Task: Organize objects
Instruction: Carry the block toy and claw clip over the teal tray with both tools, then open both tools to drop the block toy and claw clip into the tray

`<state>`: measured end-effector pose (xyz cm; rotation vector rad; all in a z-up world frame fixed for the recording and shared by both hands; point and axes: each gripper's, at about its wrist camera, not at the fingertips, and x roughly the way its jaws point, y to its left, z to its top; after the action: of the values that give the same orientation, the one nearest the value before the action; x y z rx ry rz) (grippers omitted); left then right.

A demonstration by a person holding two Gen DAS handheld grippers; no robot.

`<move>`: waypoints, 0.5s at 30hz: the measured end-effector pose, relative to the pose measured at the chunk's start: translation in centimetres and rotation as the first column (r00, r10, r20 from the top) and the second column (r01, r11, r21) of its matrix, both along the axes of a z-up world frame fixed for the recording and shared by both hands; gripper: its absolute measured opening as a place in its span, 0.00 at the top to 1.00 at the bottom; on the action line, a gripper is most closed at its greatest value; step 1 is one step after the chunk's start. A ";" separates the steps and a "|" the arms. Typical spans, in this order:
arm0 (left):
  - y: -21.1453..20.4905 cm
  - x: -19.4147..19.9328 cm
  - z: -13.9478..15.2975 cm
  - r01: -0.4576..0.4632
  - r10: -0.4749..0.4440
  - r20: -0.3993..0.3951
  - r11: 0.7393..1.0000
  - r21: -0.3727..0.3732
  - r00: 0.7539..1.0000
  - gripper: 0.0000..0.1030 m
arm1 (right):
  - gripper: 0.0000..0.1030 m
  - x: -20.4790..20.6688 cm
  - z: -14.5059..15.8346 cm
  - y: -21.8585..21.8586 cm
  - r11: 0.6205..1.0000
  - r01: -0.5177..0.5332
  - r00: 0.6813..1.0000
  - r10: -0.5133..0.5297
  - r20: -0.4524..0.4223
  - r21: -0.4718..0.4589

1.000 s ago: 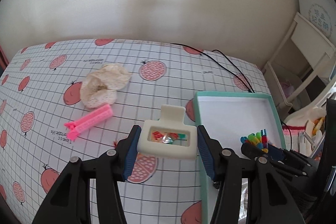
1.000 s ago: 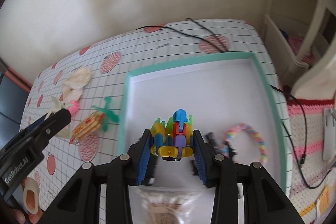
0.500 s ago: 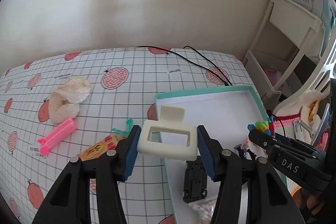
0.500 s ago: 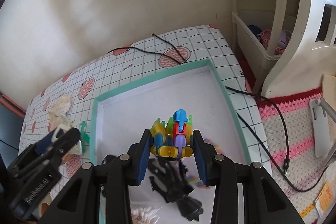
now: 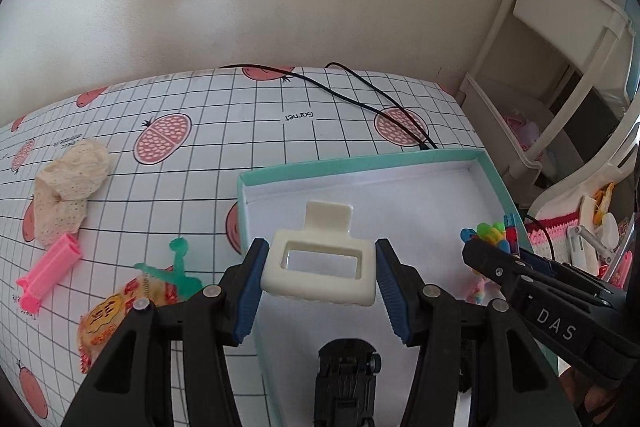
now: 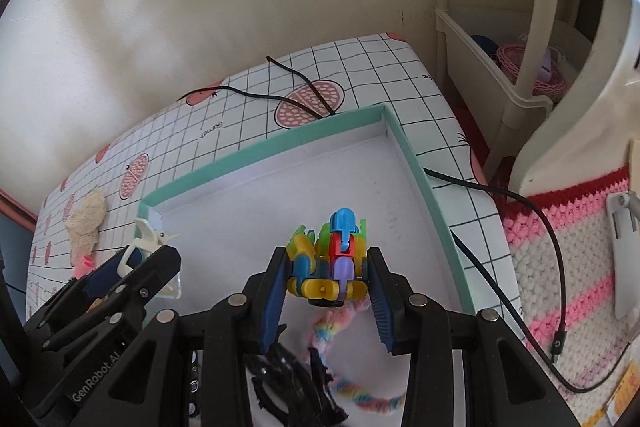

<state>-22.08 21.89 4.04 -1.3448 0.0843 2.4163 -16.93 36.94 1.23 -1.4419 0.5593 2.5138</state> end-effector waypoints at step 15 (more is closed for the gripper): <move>0.2 -0.4 -1.9 0.022 -0.022 0.040 1.000 0.002 0.999 0.44 | 0.59 -0.4 -0.5 -0.3 0.999 -0.021 1.000 0.020 0.020 0.031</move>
<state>-22.53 22.12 2.18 -1.3833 0.0857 2.3699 -17.34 36.61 0.75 -1.4666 0.5017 2.5100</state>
